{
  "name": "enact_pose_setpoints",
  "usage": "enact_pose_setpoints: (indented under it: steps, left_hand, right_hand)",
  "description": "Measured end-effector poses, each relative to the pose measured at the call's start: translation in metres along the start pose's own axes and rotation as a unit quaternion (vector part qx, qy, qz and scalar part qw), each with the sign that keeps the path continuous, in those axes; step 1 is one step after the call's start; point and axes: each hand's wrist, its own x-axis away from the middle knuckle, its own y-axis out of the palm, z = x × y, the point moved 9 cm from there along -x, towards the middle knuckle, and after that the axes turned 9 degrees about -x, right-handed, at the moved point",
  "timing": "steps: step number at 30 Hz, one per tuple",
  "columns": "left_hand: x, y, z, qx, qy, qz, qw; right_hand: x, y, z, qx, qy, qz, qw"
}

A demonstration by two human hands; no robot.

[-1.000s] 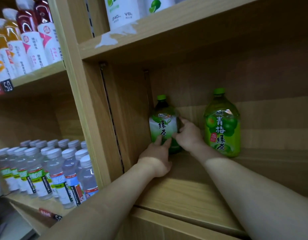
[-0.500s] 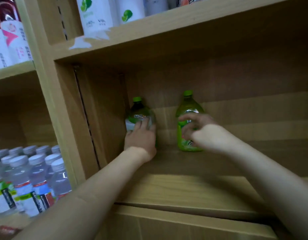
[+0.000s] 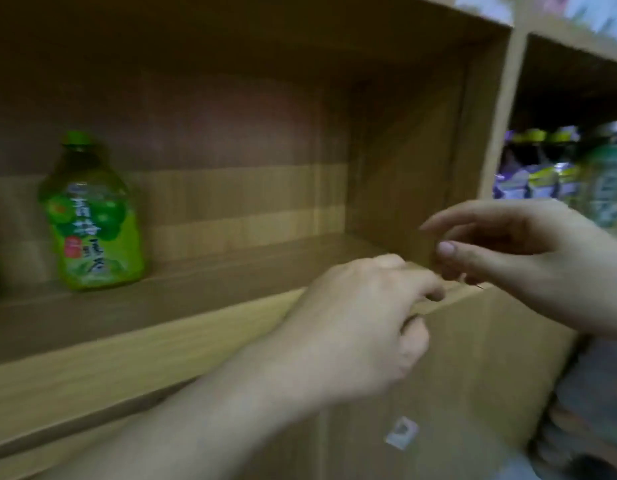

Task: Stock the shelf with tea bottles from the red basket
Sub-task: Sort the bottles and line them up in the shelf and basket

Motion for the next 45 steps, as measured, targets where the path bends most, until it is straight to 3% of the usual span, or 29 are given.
enact_pose_setpoints:
  steps: [3, 9, 12, 15, 17, 18, 22, 24, 27, 35, 45]
  left_hand:
    - [-0.015, 0.038, 0.05, 0.066, 0.015, 0.014, 0.998]
    - [-0.036, 0.149, 0.232, 0.163, 0.167, 0.004, 0.972]
    - [-0.05, 0.205, 0.329, 0.235, 0.213, -0.019, 0.948]
    - [-0.06, 0.243, 0.42, 0.293, 0.233, -0.042, 0.926]
    - [-0.066, 0.264, 0.477, 0.317, 0.236, -0.061, 0.917]
    - [-0.067, 0.275, 0.496, 0.315, 0.232, -0.071, 0.917]
    - [-0.058, 0.336, 0.563, 0.211, 0.217, -0.169, 0.938]
    - [-0.05, 0.37, 0.571, 0.145, 0.201, -0.241, 0.938]
    - [-0.049, 0.398, 0.562, 0.178, 0.132, -0.339, 0.915]
    - [-0.044, 0.4, 0.519, 0.177, 0.088, -0.329, 0.923]
    - [-0.02, 0.377, 0.381, 0.112, -0.027, -0.317, 0.942]
  right_hand:
    - [0.059, -0.05, 0.036, 0.023, 0.044, 0.042, 0.998]
    - [0.249, -0.157, 0.111, 0.149, 0.219, 0.061, 0.962]
    - [0.372, -0.223, 0.134, 0.257, 0.323, 0.102, 0.905]
    - [0.501, -0.275, 0.147, 0.351, 0.443, 0.142, 0.812]
    - [0.576, -0.284, 0.156, 0.327, 0.544, 0.132, 0.761]
    - [0.599, -0.276, 0.163, 0.286, 0.576, 0.119, 0.757]
    - [0.635, -0.221, 0.183, 0.18, 0.584, 0.05, 0.79]
    - [0.633, -0.201, 0.191, 0.221, 0.551, 0.016, 0.804]
    - [0.625, -0.2, 0.192, 0.278, 0.496, 0.028, 0.822]
    - [0.587, -0.188, 0.191, 0.243, 0.405, 0.025, 0.881]
    - [0.497, -0.115, 0.211, 0.137, 0.319, -0.054, 0.936]
